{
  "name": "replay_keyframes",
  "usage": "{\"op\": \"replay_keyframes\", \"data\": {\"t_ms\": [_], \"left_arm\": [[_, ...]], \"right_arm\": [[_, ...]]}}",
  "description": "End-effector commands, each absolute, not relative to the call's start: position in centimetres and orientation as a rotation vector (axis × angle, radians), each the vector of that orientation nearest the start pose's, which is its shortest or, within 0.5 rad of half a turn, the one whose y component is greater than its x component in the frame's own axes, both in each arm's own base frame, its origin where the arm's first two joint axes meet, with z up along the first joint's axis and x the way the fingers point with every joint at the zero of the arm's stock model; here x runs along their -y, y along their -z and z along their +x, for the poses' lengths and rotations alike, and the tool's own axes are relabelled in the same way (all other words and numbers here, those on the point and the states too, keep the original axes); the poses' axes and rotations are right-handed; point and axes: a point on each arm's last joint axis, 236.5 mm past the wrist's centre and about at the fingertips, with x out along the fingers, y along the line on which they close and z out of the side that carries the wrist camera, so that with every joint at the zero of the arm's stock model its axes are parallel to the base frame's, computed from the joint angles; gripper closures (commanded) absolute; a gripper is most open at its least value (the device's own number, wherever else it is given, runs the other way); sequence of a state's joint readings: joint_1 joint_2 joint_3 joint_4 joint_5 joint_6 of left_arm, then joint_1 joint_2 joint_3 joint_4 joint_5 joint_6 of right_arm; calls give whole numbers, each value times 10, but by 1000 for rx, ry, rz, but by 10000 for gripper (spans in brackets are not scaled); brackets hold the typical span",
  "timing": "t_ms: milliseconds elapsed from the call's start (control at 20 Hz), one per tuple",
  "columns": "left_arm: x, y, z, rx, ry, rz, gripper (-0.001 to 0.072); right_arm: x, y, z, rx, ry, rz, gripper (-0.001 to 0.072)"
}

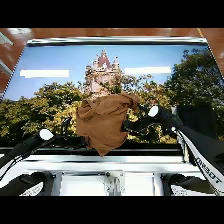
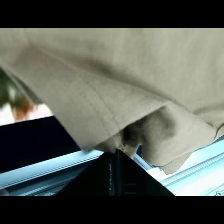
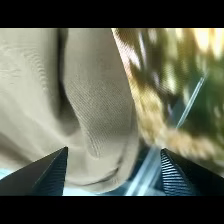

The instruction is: Fold the shirts.

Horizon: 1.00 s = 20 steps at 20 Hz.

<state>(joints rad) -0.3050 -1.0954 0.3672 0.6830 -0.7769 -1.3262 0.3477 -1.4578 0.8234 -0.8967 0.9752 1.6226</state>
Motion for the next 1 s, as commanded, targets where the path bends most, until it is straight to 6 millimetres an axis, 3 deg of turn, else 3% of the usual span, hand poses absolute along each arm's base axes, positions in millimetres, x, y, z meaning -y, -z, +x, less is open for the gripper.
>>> {"op": "replay_keyframes", "data": {"t_ms": [0, 50, 200, 250, 350, 450, 550, 650, 700, 750, 850, 950], "left_arm": [[198, 113, 200, -1462, 436, -554, 662], [198, 113, 201, -1459, 438, -550, 662], [199, 108, 206, -1428, 463, -529, 663], [202, 98, 213, -1397, 484, -521, 663], [213, 56, 237, -1278, 565, -499, 664], [225, -25, 268, -1059, 660, -477, 664], [224, -141, 290, -747, 731, -424, 664], [205, -270, 284, -415, 754, -344, 664], [191, -333, 270, -252, 744, -296, 664], [177, -383, 253, -126, 726, -259, 665], [155, -460, 218, 66, 687, -210, 665], [149, -494, 195, 146, 686, -175, 664]], "right_arm": [[-233, 120, 258, -1700, -323, 539, 362], [-231, 119, 260, -1699, -311, 555, 648], [-225, 106, 265, -1704, -328, 567, 657], [-226, 92, 270, -1673, -382, 541, 657], [-234, 45, 286, -1535, -561, 433, 657], [-243, -26, 301, -1353, -711, 343, 657], [-248, -115, 313, -1121, -783, 304, 657], [-245, -217, 317, -824, -815, 287, 657], [-240, -271, 312, -674, -817, 297, 657], [-234, -317, 303, -546, -819, 313, 657], [-219, -396, 275, -332, -825, 357, 658], [-208, -444, 243, -206, -846, 363, 657]]}}
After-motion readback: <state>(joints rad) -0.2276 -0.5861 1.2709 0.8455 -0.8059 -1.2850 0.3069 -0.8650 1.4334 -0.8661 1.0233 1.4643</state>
